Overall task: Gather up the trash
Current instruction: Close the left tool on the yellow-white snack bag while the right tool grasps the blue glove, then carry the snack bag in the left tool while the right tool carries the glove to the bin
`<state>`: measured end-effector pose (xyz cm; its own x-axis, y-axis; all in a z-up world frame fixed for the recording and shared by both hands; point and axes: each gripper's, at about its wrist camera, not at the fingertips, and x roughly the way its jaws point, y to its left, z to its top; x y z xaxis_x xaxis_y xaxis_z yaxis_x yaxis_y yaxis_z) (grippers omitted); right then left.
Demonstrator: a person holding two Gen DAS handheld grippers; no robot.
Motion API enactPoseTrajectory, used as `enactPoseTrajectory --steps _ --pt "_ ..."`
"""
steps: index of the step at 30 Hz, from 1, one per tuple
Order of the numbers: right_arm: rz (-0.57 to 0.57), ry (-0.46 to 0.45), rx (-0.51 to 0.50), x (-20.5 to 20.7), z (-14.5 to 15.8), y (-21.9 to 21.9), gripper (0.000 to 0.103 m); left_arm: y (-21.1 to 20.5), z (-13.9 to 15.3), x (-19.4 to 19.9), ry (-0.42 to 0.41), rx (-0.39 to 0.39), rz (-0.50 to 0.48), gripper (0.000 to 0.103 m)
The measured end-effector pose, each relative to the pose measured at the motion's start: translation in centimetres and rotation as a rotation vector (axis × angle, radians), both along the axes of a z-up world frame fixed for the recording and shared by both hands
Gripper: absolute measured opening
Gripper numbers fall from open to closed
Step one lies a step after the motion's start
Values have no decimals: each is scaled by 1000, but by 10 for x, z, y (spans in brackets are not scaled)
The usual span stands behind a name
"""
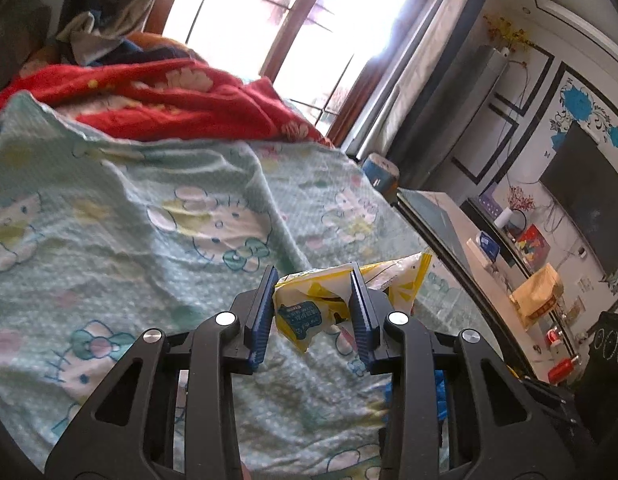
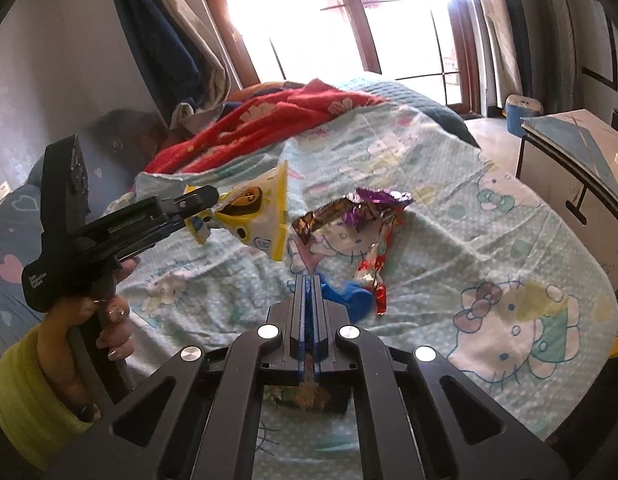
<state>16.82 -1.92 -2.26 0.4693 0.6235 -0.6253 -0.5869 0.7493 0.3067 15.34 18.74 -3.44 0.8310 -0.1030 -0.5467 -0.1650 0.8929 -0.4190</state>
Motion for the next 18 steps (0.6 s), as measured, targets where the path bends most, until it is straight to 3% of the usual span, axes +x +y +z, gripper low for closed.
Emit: enactPoseTrajectory --steps 18 --pt "-164 -29 102 -1 23 -73 2 -38 30 -15 -58 30 -63 27"
